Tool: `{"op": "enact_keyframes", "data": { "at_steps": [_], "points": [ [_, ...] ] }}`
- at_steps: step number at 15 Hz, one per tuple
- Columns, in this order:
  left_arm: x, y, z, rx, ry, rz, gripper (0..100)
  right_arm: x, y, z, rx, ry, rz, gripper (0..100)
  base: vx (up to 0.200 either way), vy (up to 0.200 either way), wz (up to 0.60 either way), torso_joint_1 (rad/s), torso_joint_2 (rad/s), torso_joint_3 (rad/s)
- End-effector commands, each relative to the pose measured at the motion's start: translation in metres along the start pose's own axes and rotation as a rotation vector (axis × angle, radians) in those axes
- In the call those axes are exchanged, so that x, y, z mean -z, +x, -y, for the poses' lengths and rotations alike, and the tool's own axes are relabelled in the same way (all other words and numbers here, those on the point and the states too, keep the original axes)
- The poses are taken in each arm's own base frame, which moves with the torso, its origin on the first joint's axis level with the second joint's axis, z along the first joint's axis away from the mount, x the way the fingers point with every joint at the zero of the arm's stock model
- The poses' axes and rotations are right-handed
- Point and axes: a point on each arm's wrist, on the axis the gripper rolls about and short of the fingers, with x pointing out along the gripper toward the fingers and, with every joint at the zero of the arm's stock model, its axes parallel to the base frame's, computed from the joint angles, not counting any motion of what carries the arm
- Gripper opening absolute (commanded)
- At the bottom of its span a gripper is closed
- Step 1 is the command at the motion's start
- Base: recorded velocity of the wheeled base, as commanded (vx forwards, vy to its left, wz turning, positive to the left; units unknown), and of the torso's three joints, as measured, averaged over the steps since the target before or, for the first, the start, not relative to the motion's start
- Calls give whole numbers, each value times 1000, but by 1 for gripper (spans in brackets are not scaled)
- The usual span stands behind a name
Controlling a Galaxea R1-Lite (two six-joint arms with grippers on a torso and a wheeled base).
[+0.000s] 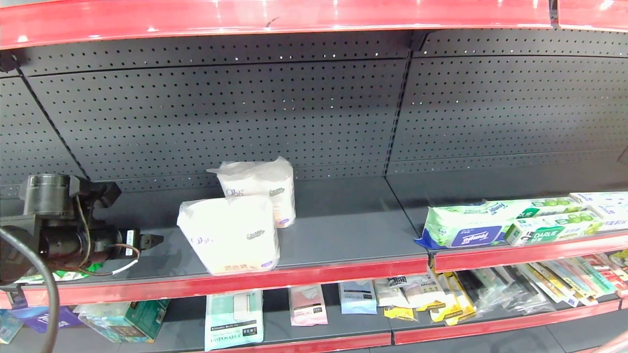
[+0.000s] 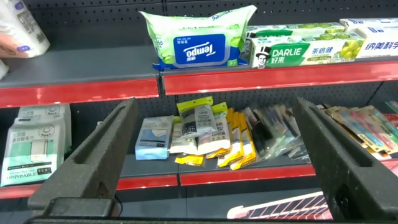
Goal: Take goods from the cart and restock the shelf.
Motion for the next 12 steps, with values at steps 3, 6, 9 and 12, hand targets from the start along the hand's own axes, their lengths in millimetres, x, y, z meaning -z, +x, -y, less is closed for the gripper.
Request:
{"op": "enact_keyframes", "data": {
  "at_steps": [3, 6, 9, 12],
  "points": [
    [5, 24, 8, 26, 21, -20, 100, 0, 0, 0, 0, 0, -1, 100, 0, 0, 0, 0, 0, 0],
    [4, 32, 17, 53, 46, -12, 100, 0, 0, 0, 0, 0, -1, 100, 0, 0, 0, 0, 0, 0],
    [-2, 40, 26, 72, 67, -3, 100, 0, 0, 0, 0, 0, -1, 100, 0, 0, 0, 0, 0, 0],
    [-5, 45, 28, 72, 104, 0, 100, 0, 0, 0, 0, 0, -1, 100, 0, 0, 0, 0, 0, 0]
  ]
}}
